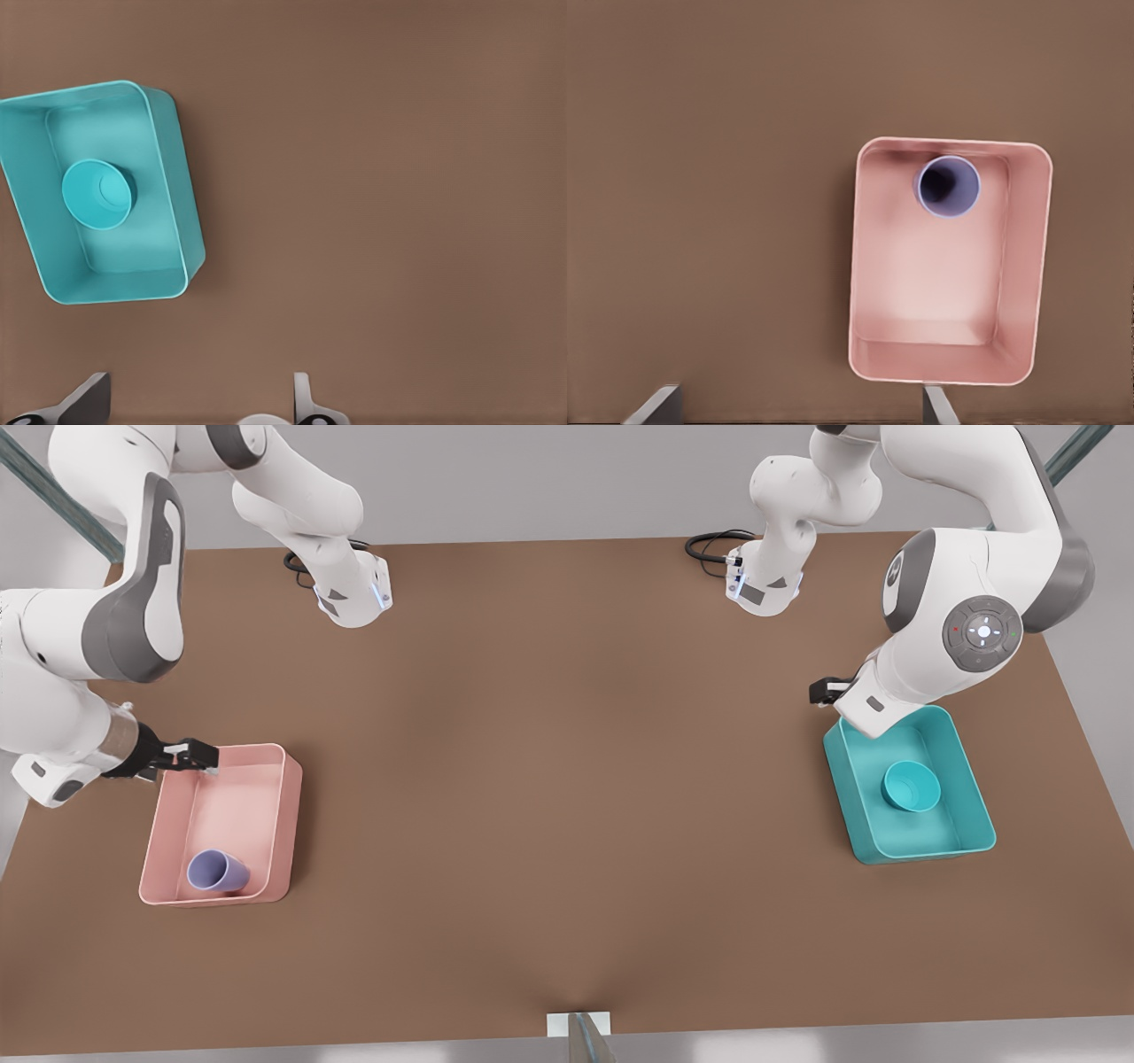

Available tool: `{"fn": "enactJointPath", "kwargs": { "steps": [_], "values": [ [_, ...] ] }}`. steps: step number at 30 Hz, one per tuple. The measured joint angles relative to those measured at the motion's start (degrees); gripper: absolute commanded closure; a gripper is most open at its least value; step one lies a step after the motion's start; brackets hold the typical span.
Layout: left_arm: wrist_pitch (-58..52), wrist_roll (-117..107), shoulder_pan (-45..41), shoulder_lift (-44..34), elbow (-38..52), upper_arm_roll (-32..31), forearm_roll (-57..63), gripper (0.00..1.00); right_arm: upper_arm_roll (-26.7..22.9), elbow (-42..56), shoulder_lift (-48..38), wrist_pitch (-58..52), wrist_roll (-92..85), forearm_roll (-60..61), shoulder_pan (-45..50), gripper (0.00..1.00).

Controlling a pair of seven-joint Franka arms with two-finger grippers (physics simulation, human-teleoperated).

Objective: Put the bowls and cups in different boxes

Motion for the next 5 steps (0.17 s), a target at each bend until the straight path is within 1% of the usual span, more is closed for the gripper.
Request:
{"fn": "enactJointPath", "kwargs": {
  "steps": [2,5],
  "values": [
    [0.0,0.0,0.0,0.0,0.0,0.0,0.0,0.0,-1.6,-4.8,-3.8,-0.7,1.0,0.1,2.2,0.0],
    [-0.1,-0.1,0.0,0.0,0.0,0.0,0.1,0.0,-2.2,-6.8,-5.2,-1.4,2.3,0.4,2.6,0.0]
  ]
}}
